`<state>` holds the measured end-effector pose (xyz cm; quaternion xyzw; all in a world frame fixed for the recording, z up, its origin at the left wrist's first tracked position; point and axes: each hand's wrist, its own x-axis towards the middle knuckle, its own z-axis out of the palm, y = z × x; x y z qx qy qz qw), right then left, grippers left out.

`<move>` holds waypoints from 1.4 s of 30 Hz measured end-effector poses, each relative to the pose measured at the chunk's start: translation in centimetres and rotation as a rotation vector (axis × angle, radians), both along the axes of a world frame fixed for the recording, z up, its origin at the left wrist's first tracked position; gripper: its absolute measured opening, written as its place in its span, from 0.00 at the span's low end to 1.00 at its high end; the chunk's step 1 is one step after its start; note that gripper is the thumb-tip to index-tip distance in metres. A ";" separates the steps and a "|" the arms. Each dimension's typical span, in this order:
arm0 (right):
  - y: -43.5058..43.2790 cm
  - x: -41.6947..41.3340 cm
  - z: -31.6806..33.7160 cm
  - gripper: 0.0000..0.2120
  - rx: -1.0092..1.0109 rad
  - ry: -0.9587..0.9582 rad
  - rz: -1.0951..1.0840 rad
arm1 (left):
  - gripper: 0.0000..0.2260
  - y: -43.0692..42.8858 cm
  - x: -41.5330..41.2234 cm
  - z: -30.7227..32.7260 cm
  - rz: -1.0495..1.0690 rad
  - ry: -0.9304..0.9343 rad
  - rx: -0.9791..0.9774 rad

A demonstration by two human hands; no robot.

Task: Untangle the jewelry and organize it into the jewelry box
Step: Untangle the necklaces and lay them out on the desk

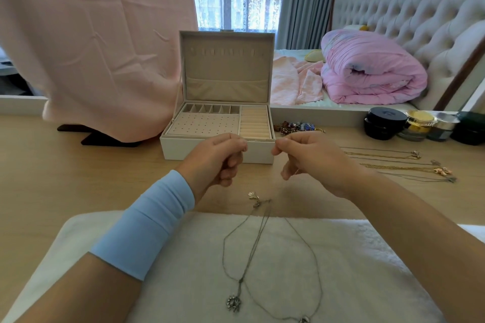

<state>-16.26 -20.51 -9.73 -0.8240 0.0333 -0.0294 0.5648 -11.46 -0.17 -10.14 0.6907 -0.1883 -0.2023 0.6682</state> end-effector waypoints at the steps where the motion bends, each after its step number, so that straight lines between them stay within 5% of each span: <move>1: 0.1 -0.1 0.1 0.13 0.084 -0.006 0.007 | 0.10 0.1 -0.1 0.1 0.008 -0.059 0.029; 5: 0.3 0.1 0.5 0.14 0.243 -0.046 0.009 | 0.06 0.3 -0.5 0.3 0.004 -0.315 0.114; 9: 0.4 0.0 0.7 0.16 0.096 -0.162 -0.035 | 0.08 1.1 0.0 0.0 0.022 -0.649 0.345; 13: 0.2 0.0 0.8 0.18 -0.077 -0.298 -0.066 | 0.05 1.5 0.4 -0.1 0.092 -0.769 0.462; 17: 0.1 -0.1 0.9 0.20 -0.196 -0.351 -0.082 | 0.06 1.3 0.6 -0.1 0.164 -0.732 0.398; 25: -0.1 0.0 0.7 0.25 -0.198 -0.221 -0.041 | 0.17 0.0 0.3 -0.2 0.235 -0.307 0.040; 42: -3.0 1.1 -1.2 0.10 -0.367 0.027 -0.148 | 0.12 -1.0 1.4 -2.8 0.249 -0.552 0.659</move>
